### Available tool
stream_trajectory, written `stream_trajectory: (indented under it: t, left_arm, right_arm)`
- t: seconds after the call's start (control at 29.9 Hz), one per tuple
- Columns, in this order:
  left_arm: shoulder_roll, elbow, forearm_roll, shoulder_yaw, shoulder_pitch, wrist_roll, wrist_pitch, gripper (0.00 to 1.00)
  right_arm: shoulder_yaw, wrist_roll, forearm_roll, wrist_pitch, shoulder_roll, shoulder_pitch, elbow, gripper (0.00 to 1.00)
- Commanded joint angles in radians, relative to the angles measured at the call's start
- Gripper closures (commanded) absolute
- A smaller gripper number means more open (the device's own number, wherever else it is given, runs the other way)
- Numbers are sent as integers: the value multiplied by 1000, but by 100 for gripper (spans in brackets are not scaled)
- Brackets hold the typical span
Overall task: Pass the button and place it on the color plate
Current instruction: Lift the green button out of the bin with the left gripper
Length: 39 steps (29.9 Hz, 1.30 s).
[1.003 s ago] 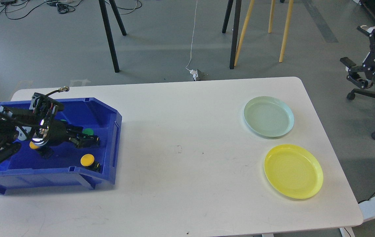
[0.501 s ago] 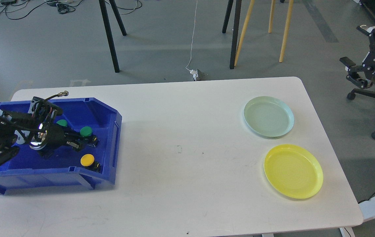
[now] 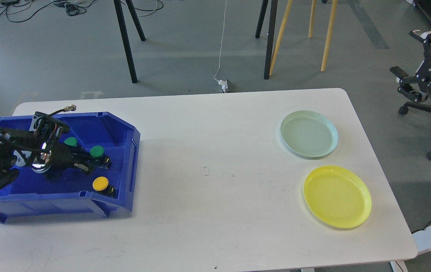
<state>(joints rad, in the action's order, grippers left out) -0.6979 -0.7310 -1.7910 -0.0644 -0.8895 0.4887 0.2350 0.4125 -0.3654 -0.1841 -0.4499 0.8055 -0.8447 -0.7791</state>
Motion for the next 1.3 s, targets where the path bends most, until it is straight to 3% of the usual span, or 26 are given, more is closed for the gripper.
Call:
stream_trajectory:
  t: [0.0, 0.33, 1.0, 1.17, 1.27]
  left_arm:
    - [-23, -2, -1, 0, 0, 0, 0, 75]
    - [-109, -48, 5, 14, -3, 0, -13, 80]
    - [-577, -683, 62, 149, -11, 0, -17, 80]
    - [-608, -752, 64, 222, -14, 0, 4, 80]
    - [-598, -759, 64, 271, -40, 0, 68, 80]
  right_arm:
    - [0, -1, 0, 0, 0, -1, 1, 1]
    - [2, 0, 0, 5, -8, -1, 3, 1]
    - [0, -1, -89, -3, -65, -1, 0, 1]
    - [0, -1, -135, -3, -81, -5, -6, 1]
    - [0, -3, -158, -3, -103, -11, -6, 1]
